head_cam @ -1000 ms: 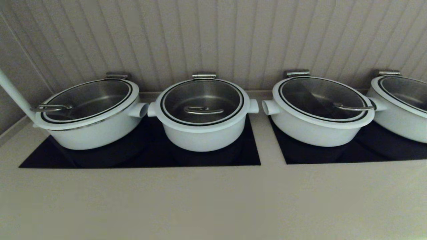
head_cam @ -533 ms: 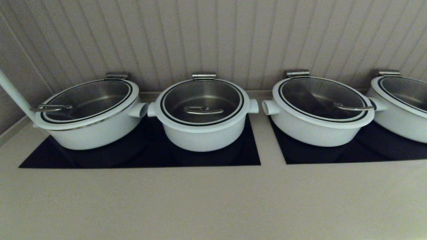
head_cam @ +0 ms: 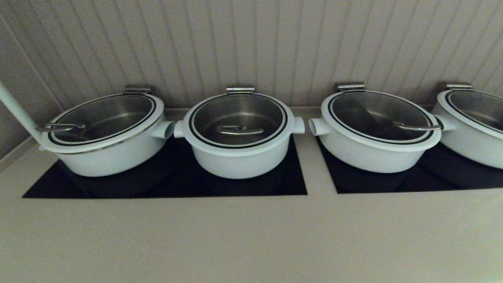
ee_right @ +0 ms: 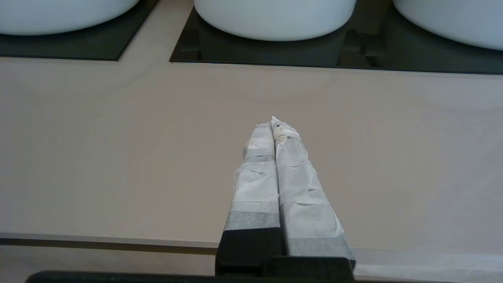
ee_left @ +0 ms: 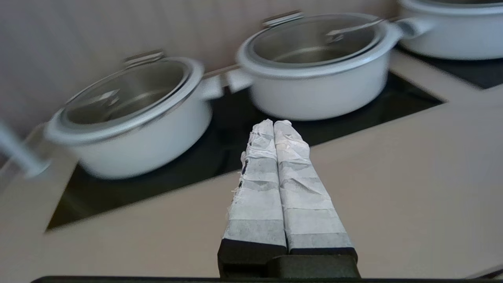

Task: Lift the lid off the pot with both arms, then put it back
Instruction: Open the food pot lid a small opening with the left arm

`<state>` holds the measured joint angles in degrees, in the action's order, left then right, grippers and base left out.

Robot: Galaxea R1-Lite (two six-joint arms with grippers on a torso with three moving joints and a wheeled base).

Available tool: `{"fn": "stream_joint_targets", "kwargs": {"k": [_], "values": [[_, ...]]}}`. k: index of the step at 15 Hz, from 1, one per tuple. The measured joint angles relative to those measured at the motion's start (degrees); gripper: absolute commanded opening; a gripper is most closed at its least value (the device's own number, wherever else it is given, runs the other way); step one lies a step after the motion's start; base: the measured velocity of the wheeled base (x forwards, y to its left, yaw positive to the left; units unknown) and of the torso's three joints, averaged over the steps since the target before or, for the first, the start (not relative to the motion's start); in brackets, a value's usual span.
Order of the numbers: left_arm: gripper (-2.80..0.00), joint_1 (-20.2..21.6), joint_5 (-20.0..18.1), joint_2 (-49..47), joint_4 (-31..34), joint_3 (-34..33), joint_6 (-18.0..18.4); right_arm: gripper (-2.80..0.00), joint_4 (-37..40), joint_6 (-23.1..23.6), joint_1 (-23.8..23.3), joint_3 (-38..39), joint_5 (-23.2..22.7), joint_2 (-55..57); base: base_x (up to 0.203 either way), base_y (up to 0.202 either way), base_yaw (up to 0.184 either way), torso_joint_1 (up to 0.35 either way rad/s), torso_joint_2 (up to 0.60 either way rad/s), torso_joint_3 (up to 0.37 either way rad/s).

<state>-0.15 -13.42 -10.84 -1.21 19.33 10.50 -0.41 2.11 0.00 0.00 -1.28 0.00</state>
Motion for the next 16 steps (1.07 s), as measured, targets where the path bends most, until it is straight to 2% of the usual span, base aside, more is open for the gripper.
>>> {"fn": "stream_joint_targets", "kwargs": {"k": [3,5,7,10,13,16], "values": [[-2.80,-0.68,-5.83,-8.45,-0.68,4.75,0.45,-2.80,-0.01,-0.15,0.00,0.00,0.04,0.00,0.000,0.000,0.000,0.000,0.00,0.000],[-2.80,-0.89,-11.69,-13.90,-4.34,5.47,2.09,-2.80,-0.01,-0.18,0.00,0.00,0.10,0.00,0.000,0.000,0.000,0.000,0.00,0.000],[-2.80,-0.95,-14.68,-19.71,-9.00,5.25,3.51,-2.80,-0.01,-0.07,0.00,0.00,0.10,0.00,0.000,0.000,0.000,0.000,0.00,0.000],[-2.80,-2.78,-15.62,-28.16,-13.73,6.24,4.06,-2.80,-0.03,-0.07,0.00,0.00,0.10,0.00,0.000,0.000,0.000,0.000,0.00,0.000],[-2.80,-10.02,-15.71,-35.26,-14.45,8.21,4.66,-2.80,-0.03,-0.13,0.00,0.00,0.01,0.00,0.000,0.000,0.000,0.000,0.00,0.000],[-2.80,-14.36,-15.50,-43.69,-14.81,9.78,7.97,-2.80,0.08,0.20,0.00,0.00,-0.01,0.00,0.000,0.000,0.000,0.000,0.00,0.000]]}}
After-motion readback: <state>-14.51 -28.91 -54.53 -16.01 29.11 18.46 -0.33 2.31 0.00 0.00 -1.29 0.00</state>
